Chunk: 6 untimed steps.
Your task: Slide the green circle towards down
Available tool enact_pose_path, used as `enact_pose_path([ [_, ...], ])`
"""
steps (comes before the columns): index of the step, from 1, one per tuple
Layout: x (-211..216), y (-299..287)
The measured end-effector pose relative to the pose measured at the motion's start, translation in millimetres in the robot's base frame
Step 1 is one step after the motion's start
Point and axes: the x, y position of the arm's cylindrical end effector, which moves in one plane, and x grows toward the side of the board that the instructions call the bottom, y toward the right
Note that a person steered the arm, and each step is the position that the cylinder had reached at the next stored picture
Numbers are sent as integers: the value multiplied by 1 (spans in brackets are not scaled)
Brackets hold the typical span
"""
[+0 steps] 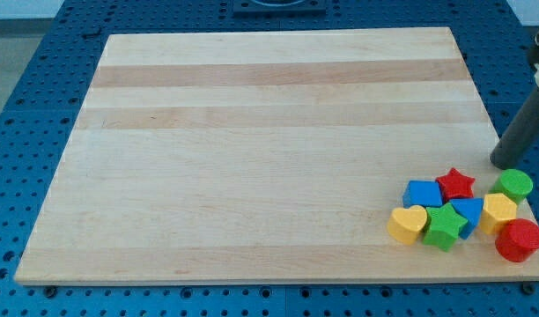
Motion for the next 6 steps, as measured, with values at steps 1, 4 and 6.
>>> enact_pose_path([
  [1,18,0],
  [4,47,0],
  [6,20,-9],
])
